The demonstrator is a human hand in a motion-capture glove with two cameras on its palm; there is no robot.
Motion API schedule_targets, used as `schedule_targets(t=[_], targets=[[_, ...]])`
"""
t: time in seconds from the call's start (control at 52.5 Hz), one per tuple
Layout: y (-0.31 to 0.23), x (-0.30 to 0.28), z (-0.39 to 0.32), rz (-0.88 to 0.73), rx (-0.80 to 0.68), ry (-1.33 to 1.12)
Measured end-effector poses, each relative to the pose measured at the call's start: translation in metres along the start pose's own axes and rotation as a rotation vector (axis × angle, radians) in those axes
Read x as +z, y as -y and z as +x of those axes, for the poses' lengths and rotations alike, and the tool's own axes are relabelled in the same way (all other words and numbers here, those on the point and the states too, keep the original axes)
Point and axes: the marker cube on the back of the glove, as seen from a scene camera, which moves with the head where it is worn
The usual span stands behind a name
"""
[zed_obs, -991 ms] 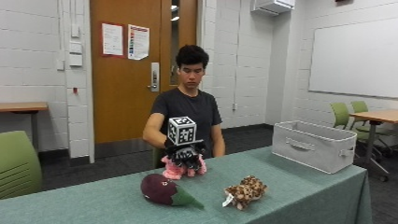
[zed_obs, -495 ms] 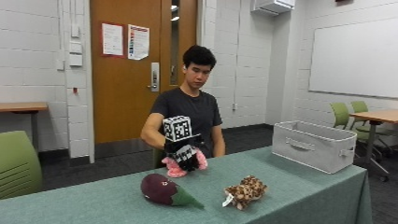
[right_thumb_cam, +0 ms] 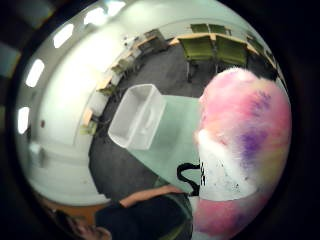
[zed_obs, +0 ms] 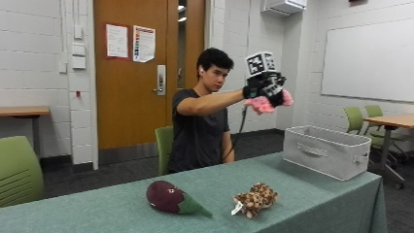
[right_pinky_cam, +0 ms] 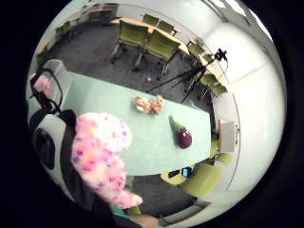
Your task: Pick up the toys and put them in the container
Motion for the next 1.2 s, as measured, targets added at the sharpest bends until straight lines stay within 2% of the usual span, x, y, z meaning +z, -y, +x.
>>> schedule_targets(t=[0.076,0.171,0.229,0.324,0.381,0.514,0.648,0.743,0.781,0.838,0.933,0.991,1.162,1.2], targets=[[0.030,-0.007,-0.053,-0.018,-0.064,0.032],[0.059,-0.012,-0.130,-0.048,-0.271,0.222],[0.089,0.001,-0.170,-0.076,-0.188,0.189],[0.108,0.025,-0.209,-0.087,-0.307,0.100],[0.118,0.038,-0.232,-0.099,-0.280,0.043],[0.133,0.063,-0.297,-0.159,-0.221,0.136],[0.141,0.089,-0.310,-0.241,-0.106,0.039],[0.131,0.100,-0.315,-0.425,-0.227,0.029],[0.131,0.100,-0.319,-0.468,-0.203,0.083],[0.133,0.098,-0.322,-0.450,-0.139,0.107],[0.133,0.093,-0.295,-0.406,-0.168,0.019],[0.136,0.091,-0.267,-0.392,-0.128,-0.039],[0.128,0.064,-0.167,-0.338,-0.225,-0.038],[0.126,0.056,-0.151,-0.329,-0.161,0.016]])
